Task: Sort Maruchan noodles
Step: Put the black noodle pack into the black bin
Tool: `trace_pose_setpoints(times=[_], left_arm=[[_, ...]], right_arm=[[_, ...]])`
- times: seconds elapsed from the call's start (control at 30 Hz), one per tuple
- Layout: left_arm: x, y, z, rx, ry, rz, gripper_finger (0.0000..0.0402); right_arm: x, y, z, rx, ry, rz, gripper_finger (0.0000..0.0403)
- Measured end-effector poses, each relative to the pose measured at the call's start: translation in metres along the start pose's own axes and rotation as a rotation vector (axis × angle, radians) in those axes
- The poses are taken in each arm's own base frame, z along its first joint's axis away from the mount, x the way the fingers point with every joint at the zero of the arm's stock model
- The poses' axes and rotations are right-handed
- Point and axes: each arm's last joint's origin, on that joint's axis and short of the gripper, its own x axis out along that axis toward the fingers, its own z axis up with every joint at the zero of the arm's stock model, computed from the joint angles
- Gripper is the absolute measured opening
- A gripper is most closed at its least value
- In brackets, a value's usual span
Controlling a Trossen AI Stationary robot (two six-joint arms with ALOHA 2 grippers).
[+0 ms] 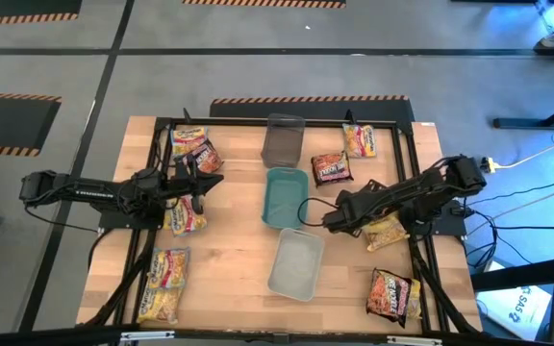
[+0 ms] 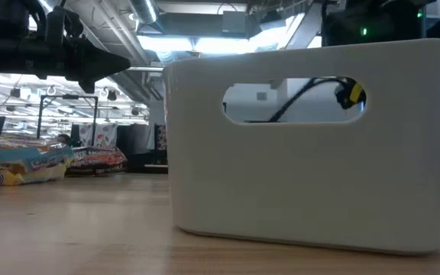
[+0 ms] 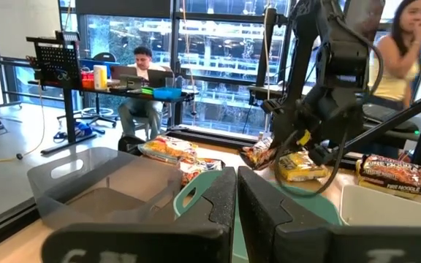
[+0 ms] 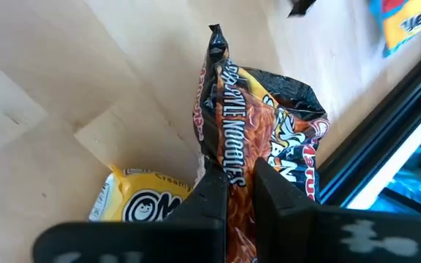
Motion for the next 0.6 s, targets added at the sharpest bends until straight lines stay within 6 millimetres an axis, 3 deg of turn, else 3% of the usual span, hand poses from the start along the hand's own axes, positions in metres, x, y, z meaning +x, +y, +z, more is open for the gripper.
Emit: trace_pose_setpoints(times=[0.23, 0.43, 0.6], left_arm=[[0.0, 0.002, 0.0, -0.012, -0.007, 0.072, 0.0026], [0.0, 0.003, 0.001, -0.115, -0.012, 0.099, 0.0108], [0.006, 0.001, 0.009, -0.187, -0.019, 0.094, 0.0178]], right_arm=[[-0.025, -0.018, -0.012, 0.02, -0.128, 0.073, 0.001], [-0.047, -0.028, -0.024, 0.02, -0.361, 0.097, 0.0009], [-0.058, -0.022, -0.022, -0.062, -0.583, 0.052, 0.0008]])
